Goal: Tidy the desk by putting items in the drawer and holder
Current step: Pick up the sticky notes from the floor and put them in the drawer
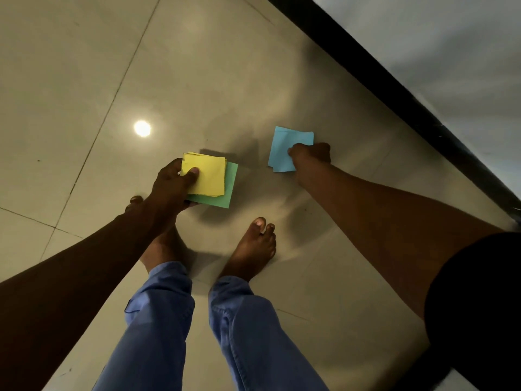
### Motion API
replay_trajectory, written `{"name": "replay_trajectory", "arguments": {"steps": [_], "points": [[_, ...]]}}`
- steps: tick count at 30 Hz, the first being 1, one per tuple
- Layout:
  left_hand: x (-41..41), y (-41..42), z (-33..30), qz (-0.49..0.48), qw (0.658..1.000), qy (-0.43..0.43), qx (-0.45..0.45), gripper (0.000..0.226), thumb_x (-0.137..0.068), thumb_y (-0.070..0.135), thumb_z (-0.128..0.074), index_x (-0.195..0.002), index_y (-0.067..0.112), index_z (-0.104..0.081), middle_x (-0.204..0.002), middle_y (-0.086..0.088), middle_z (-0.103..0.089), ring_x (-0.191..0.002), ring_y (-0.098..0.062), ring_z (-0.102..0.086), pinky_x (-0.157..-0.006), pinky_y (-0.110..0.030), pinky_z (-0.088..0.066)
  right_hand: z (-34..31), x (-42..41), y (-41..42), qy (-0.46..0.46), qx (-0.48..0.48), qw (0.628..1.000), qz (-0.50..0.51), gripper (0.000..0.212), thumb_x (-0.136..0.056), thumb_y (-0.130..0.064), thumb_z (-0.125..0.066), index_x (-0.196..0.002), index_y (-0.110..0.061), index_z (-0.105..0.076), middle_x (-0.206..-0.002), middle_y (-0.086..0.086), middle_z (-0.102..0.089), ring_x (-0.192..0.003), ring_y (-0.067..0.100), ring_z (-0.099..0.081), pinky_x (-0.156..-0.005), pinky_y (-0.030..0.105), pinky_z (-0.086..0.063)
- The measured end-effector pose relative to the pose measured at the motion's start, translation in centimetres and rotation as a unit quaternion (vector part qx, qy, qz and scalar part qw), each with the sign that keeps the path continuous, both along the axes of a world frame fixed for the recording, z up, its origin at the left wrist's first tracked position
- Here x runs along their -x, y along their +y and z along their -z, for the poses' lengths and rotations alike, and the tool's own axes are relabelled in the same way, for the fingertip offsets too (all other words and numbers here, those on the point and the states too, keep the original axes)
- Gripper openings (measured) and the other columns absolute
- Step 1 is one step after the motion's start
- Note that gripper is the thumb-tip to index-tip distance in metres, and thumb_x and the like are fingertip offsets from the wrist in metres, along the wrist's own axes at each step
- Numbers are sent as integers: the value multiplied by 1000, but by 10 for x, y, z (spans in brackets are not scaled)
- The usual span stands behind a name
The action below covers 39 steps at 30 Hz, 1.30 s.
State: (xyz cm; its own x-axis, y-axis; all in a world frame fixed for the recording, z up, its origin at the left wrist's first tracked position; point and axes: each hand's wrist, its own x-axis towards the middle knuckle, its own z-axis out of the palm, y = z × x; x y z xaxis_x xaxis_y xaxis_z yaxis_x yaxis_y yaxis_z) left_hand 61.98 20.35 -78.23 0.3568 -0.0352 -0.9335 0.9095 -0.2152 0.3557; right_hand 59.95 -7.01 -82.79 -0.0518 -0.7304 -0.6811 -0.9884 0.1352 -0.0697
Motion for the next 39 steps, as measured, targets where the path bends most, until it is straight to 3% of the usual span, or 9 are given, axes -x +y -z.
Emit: {"name": "replay_trajectory", "arguments": {"steps": [4, 8, 11, 15, 21, 27, 31, 34, 39], "points": [[1, -1, -3, -22, 1000, 14, 15, 37, -105, 23, -54, -142, 18, -51, -138, -10, -54, -124, -32, -57, -78, -40, -57, -5, 9, 1, -14, -31, 999, -36, 66, -61, -44, -86, -117, -18, -61, -114, 5, -64, -95, 26, -63, -77, 38, -59], [-7, -1, -10, -30, 999, 17, 34, 34, -106, 23, -53, -140, 18, -53, -138, -13, -55, -125, -33, -56, -78, -40, -57, -17, 17, 8, -130, -92, 987, 13, 57, -76, -13, -85, -123, -10, -53, -114, 4, -64, -82, 11, -61, -57, 22, -47], [-16, -2, -18, -45, 997, 22, 54, 33, -106, 23, -53, -138, 19, -55, -135, -12, -57, -123, -34, -56, -83, -42, -57, -37, 19, 17, -161, -132, 978, 17, 52, -87, -3, -73, -127, -12, -43, -108, -1, -55, -85, 9, -57, -59, 19, -44], [-26, 0, -35, -81, 991, 50, 99, 32, -104, 23, -52, -135, 25, -58, -126, -6, -63, -119, -32, -60, -96, -47, -55, -66, 13, 35, -197, -218, 956, -17, 30, -90, 2, -58, -117, -11, -62, -98, 3, -65, -90, 21, -63, -67, 28, -51], [-40, 8, -53, -92, 982, 50, 156, 36, -103, 21, -50, -138, 22, -58, -125, -7, -68, -107, -25, -66, -90, -40, -56, -90, -16, 70, -225, -289, 930, -24, 26, -63, -20, -58, -88, -19, -67, -86, 5, -65, -82, 26, -61, -71, 33, -47], [-62, 32, -57, -114, 987, -3, 115, 31, -105, 21, -50, -136, 23, -57, -128, -8, -66, -111, -29, -65, -79, -36, -59, -93, -55, 113, -243, -333, 908, -80, 50, -58, -21, -56, -105, -15, -72, -95, 5, -68, -90, 27, -58, -80, 39, -44], [-70, 49, -52, -117, 990, -27, 78, 34, -107, 23, -49, -141, 25, -52, -131, -6, -62, -110, -28, -63, -77, -36, -53, -94, -75, 140, -252, -361, 896, -49, 38, -65, -25, -54, -99, -22, -70, -94, 5, -68, -86, 26, -61, -72, 36, -49], [-71, 58, -49, -131, 988, -34, 78, 32, -108, 22, -46, -140, 26, -52, -132, -6, -61, -110, -29, -63, -79, -37, -55, -93, -82, 159, -242, -380, 892, -26, 26, -93, -39, -54, -110, -23, -65, -102, 6, -67, -93, 27, -64, -76, 38, -53], [-72, 68, -45, -160, 984, -32, 77, 32, -108, 21, -46, -140, 25, -52, -135, -9, -60, -118, -34, -63, -87, -47, -59, -81, -90, 189, -245, -405, 880, -41, 72, -100, -71, -25, -128, -16, -63, -126, 16, -68, -110, 33, -69, -102, 52, -52]]}}
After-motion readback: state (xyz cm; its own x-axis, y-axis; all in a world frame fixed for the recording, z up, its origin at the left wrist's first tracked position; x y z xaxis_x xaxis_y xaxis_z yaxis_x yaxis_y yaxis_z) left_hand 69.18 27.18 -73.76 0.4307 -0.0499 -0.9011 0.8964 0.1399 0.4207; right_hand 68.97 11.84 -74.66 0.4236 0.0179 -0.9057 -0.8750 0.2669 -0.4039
